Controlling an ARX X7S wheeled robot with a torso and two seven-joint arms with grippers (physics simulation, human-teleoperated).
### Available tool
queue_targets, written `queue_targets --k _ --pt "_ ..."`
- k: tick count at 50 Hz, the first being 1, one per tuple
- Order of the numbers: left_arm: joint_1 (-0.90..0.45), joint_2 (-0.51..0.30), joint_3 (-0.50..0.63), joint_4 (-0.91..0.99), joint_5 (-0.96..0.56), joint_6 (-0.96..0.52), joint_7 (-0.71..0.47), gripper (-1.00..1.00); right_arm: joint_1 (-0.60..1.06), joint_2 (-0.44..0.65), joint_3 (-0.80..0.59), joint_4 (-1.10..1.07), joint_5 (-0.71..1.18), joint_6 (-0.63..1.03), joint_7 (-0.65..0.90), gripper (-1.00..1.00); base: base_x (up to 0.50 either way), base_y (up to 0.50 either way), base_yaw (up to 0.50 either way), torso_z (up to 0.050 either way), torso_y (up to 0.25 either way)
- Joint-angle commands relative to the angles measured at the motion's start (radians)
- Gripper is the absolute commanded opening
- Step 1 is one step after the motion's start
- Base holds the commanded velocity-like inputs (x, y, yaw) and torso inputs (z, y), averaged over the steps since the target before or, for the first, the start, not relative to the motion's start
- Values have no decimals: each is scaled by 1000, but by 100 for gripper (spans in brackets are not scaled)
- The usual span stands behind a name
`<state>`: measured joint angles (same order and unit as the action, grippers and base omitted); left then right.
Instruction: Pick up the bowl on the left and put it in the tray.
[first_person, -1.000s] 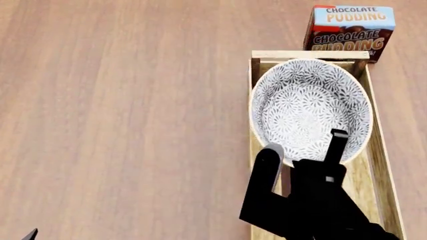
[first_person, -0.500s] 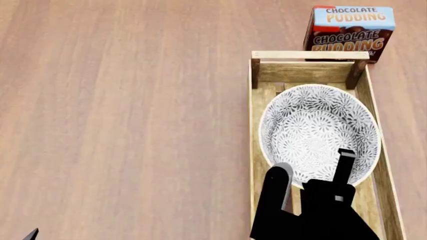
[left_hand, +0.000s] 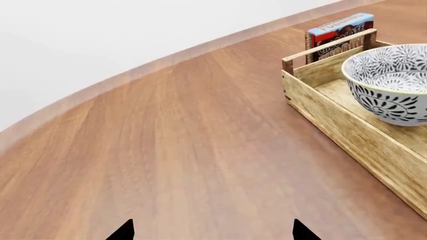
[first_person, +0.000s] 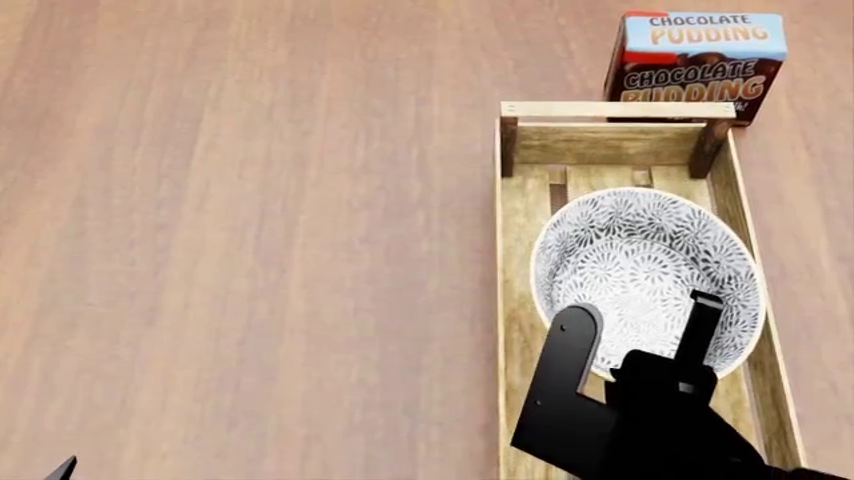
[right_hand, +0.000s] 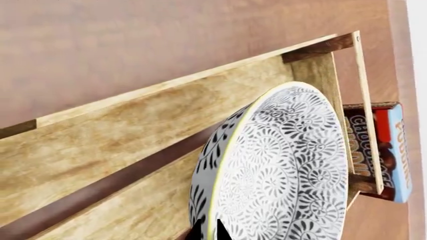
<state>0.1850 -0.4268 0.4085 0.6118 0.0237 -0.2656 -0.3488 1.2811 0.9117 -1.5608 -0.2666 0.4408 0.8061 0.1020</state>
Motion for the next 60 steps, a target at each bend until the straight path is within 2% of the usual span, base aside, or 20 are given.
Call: queue_targets --k 1,48,49,60 --pt "-8 19 -13 -2 -1 -6 35 100 -89 -44 20 52 -146 6 -59 -100 0 0 0 0 0" --pt "-3 4 -9 13 -9 -3 22 100 -116 -53 17 97 -134 -15 -80 -100 0 0 0 0 -9" --pt "-4 4 -9 12 -9 -4 22 100 -116 -51 15 95 -139 -18 -77 100 0 0 0 0 -11" --pt "-6 4 -8 6 -12 -2 19 100 -115 -48 14 85 -142 -12 -76 100 1 1 1 0 -11"
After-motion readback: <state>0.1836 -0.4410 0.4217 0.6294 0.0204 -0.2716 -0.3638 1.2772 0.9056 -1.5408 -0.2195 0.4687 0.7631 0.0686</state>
